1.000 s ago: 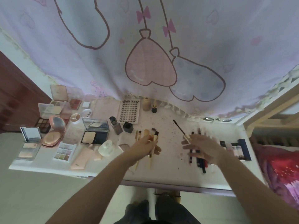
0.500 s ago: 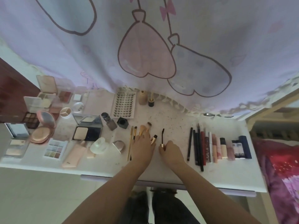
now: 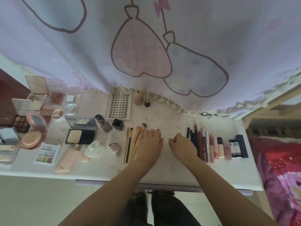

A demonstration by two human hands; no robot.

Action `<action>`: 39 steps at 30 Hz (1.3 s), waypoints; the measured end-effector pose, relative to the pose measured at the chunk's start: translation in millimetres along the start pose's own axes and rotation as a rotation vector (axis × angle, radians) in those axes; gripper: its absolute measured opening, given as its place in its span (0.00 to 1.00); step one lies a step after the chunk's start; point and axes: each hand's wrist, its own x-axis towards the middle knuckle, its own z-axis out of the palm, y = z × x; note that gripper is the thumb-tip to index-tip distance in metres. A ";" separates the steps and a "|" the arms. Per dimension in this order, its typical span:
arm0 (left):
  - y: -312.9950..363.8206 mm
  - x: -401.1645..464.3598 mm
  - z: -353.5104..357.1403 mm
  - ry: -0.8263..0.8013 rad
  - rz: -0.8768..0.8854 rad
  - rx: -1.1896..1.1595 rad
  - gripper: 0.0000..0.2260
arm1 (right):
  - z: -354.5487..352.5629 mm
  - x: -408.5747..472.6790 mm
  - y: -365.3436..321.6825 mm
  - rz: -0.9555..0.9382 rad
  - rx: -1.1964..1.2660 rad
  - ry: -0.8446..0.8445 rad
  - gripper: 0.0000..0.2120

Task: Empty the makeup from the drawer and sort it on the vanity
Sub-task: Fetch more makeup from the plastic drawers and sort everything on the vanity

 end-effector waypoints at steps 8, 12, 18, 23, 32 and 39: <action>82.5 23.7 47.5 -0.257 0.077 0.034 0.10 | -43.6 26.5 46.8 0.025 -0.180 -0.007 0.14; 83.4 28.3 53.7 -0.257 -0.006 0.027 0.12 | -41.6 37.1 45.6 -0.046 -0.200 -0.050 0.14; 67.5 13.9 24.2 -0.151 -0.012 -0.194 0.12 | -46.2 45.7 33.3 0.108 0.499 -0.134 0.16; 49.5 4.9 -8.0 -0.366 -0.132 -0.599 0.12 | -56.7 32.2 13.7 0.077 0.699 -0.251 0.15; 29.6 -7.0 -61.1 -0.630 0.007 -0.686 0.12 | -64.5 18.2 9.6 0.286 1.058 -0.154 0.15; 0.0 -39.7 -38.7 -0.521 -0.147 -0.563 0.13 | -89.1 11.4 39.4 0.181 1.120 -0.137 0.09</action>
